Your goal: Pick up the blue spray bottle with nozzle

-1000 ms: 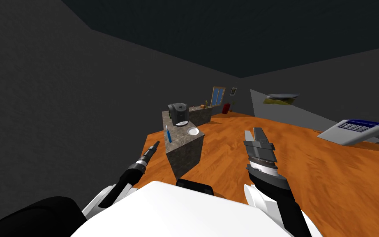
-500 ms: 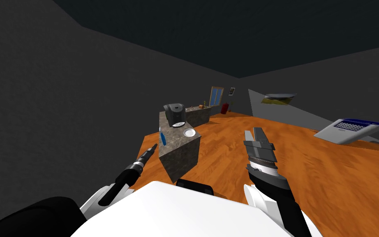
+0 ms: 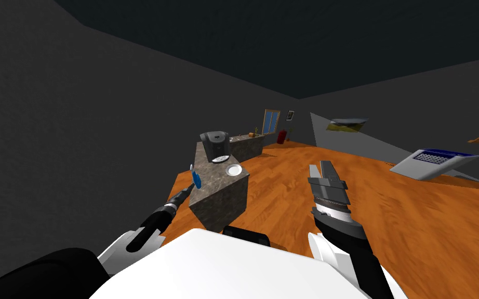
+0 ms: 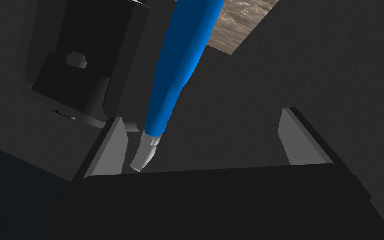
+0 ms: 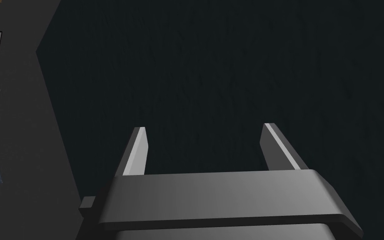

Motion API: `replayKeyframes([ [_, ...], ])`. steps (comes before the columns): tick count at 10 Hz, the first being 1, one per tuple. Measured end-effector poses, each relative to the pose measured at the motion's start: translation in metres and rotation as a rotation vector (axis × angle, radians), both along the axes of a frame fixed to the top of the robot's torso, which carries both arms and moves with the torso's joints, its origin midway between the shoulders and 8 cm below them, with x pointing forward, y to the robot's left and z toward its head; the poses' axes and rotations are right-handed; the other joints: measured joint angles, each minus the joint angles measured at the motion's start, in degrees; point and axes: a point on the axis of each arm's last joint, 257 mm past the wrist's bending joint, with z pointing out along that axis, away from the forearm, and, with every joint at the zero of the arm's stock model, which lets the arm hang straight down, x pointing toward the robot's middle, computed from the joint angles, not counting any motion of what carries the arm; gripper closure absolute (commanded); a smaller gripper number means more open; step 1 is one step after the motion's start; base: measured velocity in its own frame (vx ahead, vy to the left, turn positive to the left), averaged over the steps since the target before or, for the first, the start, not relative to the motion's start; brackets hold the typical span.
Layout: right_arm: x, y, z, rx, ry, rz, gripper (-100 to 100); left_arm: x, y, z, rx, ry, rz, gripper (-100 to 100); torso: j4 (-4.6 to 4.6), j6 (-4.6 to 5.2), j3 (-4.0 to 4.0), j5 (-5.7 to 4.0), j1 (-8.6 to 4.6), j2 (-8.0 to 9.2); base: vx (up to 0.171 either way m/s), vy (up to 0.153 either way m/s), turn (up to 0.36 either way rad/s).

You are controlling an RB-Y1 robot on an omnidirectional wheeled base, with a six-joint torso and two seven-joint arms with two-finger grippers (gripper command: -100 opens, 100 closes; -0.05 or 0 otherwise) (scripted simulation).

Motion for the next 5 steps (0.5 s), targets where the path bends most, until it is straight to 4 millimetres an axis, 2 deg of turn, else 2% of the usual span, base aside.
replayKeyframes([
  [2, 0.0, 0.0, 0.0, 0.0, 0.0, 0.0, 0, -0.01, 0.02, -0.004, 0.058, 0.06, 0.031, -100, 0.01, 0.0, 0.03, 0.02, 0.04, 0.03, 0.122, -0.086, -0.061],
  [5, 0.0, 0.0, 0.0, 0.0, 0.0, 0.0, 0, -0.021, 0.046, -0.005, 0.133, 0.13, 0.073, -100, 0.03, 0.0, 0.06, 0.02, 0.07, 0.1, 0.091, -0.068, -0.035],
])
